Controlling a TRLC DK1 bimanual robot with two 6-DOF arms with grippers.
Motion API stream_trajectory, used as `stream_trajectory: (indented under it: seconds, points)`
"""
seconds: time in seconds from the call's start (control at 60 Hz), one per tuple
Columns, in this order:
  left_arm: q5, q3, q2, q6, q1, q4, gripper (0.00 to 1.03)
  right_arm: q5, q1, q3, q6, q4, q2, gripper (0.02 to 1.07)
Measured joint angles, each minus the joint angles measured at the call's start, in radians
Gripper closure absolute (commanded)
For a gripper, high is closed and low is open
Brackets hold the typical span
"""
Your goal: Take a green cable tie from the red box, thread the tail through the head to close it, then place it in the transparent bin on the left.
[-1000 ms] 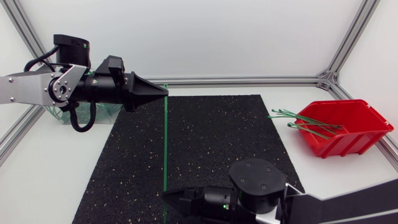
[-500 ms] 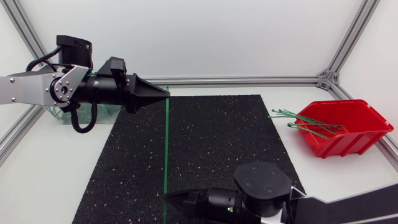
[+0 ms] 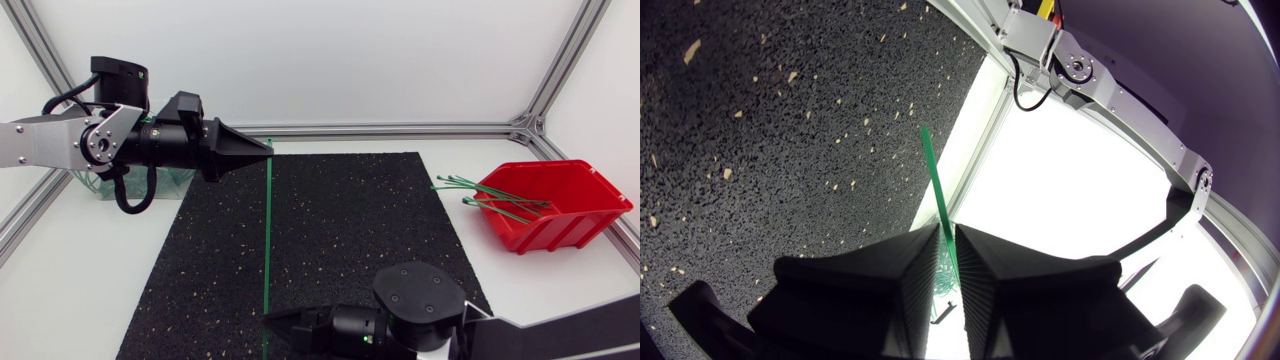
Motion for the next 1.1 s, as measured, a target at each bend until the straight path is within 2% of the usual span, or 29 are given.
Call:
stream_trajectory:
  seconds: [0.083, 0.283, 0.383, 0.45, 0.583, 0.633, 0.817, 1.0, 1.1]
  points:
    - [0.000, 0.000, 0.002, 0.000, 0.000, 0.000, 1.00, 0.000, 0.000, 0.002, 0.000, 0.000, 0.005, 1.02]
    - [0.000, 0.000, 0.008, 0.004, 0.000, 0.000, 1.00, 0.021, -0.002, 0.031, 0.006, 0.000, 0.023, 1.01]
    - [-0.001, -0.002, 0.005, 0.027, 0.000, 0.000, 1.00, 0.075, 0.000, 0.064, 0.084, -0.004, 0.024, 1.02]
    - [-0.003, -0.012, -0.010, 0.048, 0.000, 0.001, 1.00, 0.155, 0.014, 0.092, 0.202, -0.026, 0.019, 1.02]
    - [-0.011, -0.046, -0.059, 0.085, 0.000, 0.001, 1.00, 0.278, 0.063, 0.132, 0.467, -0.179, -0.023, 1.02]
    - [-0.011, -0.059, -0.074, 0.093, 0.000, 0.003, 1.00, 0.315, 0.078, 0.155, 0.591, -0.282, -0.051, 1.02]
    - [-0.015, -0.091, -0.091, 0.106, 0.000, 0.005, 1.00, 0.344, 0.090, 0.268, 0.990, -0.589, -0.118, 1.02]
    - [-0.027, -0.107, -0.124, 0.109, -0.002, 0.004, 1.00, 0.230, 0.061, 0.361, 1.334, -0.859, -0.167, 1.02]
    - [-0.027, -0.108, -0.143, 0.109, -0.012, 0.004, 1.00, 0.097, 0.022, 0.399, 1.507, -0.949, -0.174, 1.02]
